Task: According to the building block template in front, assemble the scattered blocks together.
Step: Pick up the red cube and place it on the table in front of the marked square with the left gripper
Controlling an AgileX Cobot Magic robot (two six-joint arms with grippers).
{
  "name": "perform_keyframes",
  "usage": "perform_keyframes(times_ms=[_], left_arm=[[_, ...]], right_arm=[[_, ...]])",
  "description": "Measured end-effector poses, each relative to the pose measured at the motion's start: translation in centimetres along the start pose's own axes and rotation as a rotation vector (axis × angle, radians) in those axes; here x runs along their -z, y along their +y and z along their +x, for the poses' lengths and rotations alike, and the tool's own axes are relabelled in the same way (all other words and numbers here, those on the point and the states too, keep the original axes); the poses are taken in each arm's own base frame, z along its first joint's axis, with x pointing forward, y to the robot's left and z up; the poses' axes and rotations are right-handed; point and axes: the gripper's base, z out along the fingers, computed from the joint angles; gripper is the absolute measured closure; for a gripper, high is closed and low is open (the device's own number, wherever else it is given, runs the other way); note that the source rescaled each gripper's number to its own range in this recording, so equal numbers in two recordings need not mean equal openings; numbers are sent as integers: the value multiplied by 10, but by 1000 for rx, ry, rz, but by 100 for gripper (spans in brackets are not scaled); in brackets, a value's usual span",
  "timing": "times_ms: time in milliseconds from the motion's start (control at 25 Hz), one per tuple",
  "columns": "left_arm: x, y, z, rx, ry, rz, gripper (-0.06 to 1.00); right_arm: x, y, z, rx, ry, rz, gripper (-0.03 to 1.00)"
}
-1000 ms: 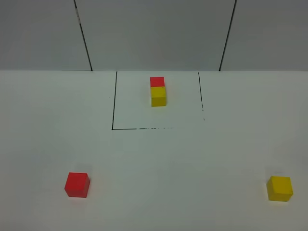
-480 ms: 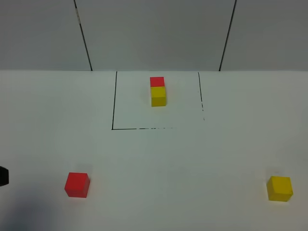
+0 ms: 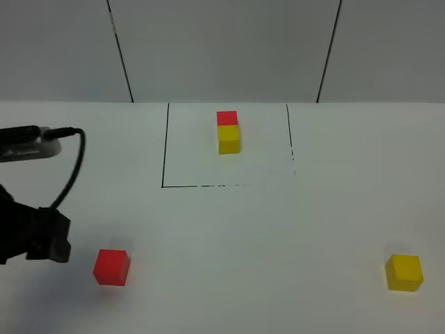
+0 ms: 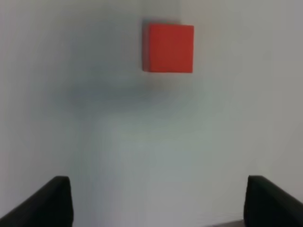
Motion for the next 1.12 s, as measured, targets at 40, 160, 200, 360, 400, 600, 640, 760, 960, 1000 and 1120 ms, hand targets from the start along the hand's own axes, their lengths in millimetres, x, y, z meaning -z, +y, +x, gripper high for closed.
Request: perform_keyframes(times_ms=[40, 160, 200, 360, 400, 600, 640, 760, 960, 1000, 1120], left_arm=[[-8, -5, -3, -23, -4, -23, 36], [-29, -16, -12, -46, -21, -95, 25], [-36, -19, -14, -44, -18, -100, 20], [-67, -26, -19, -35, 33, -105, 4], [-75, -26, -19, -23, 51, -101, 1], [-105, -31, -21, -4, 98, -69, -1], [-110, -31, -22, -10, 101, -70, -1], [-124, -30, -23, -15, 109, -72, -1], [-145, -31, -26, -11, 93, -63, 0], [-148, -31, -27, -11, 85, -61, 0], [-159, -31, -29, -6, 100, -65, 1]], right_arm=[[0, 0, 0, 0, 0, 0, 24], [0, 0, 0, 0, 0, 0, 24], [0, 0, 0, 0, 0, 0, 24], [0, 0, 0, 0, 0, 0, 24], [0, 0, 0, 0, 0, 0, 24], [0, 0, 0, 0, 0, 0, 24], [0, 0, 0, 0, 0, 0, 24], [0, 0, 0, 0, 0, 0, 24], [0, 0, 0, 0, 0, 0, 24], [0, 0, 0, 0, 0, 0, 24], [0, 0, 0, 0, 0, 0, 24]])
